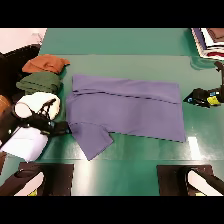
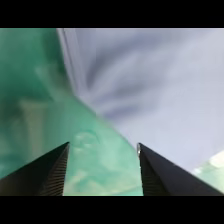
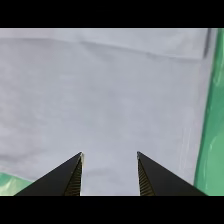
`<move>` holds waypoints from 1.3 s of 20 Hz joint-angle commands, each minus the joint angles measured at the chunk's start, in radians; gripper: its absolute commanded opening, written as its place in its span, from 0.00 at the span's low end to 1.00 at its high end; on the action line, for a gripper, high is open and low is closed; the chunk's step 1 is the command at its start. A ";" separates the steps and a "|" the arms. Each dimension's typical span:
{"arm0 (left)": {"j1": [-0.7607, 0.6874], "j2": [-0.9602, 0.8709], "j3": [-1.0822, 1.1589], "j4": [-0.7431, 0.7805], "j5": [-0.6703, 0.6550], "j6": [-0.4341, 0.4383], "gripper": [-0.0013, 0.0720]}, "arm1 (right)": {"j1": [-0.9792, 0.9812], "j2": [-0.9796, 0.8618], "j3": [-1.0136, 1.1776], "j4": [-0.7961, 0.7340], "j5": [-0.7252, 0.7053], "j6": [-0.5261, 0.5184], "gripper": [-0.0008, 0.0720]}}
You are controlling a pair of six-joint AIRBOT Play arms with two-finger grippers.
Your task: Fold the shirts.
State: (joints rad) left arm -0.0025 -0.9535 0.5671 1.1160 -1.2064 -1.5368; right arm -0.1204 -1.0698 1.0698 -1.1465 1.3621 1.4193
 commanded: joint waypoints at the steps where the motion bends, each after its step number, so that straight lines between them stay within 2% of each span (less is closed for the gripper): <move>1: 0.001 0.071 -0.162 -0.156 0.090 0.034 0.70 | -0.003 0.071 -0.035 0.003 -0.006 0.000 0.55; 5: -0.082 0.071 -0.186 -0.212 0.263 0.048 0.70 | -0.003 0.108 -0.035 0.002 -0.011 0.000 0.55; 7: -0.138 0.071 -0.186 -0.211 0.343 0.009 0.70 | -0.003 0.124 -0.035 0.003 -0.011 0.000 0.55; 9: -0.143 0.071 -0.185 -0.209 0.369 -0.019 0.70 | -0.003 0.126 -0.035 0.002 0.004 0.000 0.55; 10: -0.143 0.071 -0.185 -0.206 0.368 -0.037 0.57 | -0.004 0.126 -0.035 -0.009 0.014 0.000 0.54; 11: -0.143 0.071 -0.183 -0.206 0.356 -0.034 0.19 | -0.004 0.126 -0.035 -0.026 0.029 0.000 0.55; 12: -0.143 0.071 -0.174 -0.205 0.341 -0.031 0.06 | -0.004 0.126 -0.035 -0.055 0.047 0.000 0.55; 15: -0.143 0.072 -0.103 -0.141 0.215 -0.026 0.05 | -0.014 0.134 -0.082 -0.170 0.116 0.002 0.55; 18: -0.143 0.073 -0.047 -0.096 0.146 0.003 0.05 | -0.138 0.171 -0.255 -0.192 0.123 0.001 0.55; 20: -0.143 0.073 -0.027 -0.098 0.150 0.012 0.05 | -0.270 0.169 -0.376 -0.183 0.107 0.001 0.70; 23: -0.143 0.073 -0.021 -0.098 0.177 0.016 0.05 | -0.388 0.107 -0.502 -0.089 0.070 -0.045 0.68; 25: -0.143 0.073 -0.021 -0.099 0.175 0.019 0.05 | -0.389 0.052 -0.540 -0.030 0.018 -0.053 0.67; 26: -0.143 0.073 -0.021 -0.099 0.176 0.019 0.05 | -0.370 0.024 -0.541 -0.023 -0.008 -0.052 0.60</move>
State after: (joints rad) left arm -0.1452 -0.8818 0.5400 1.0126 -1.0313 -1.5246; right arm -0.4637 -0.9867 0.5922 -1.2343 1.4151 1.3861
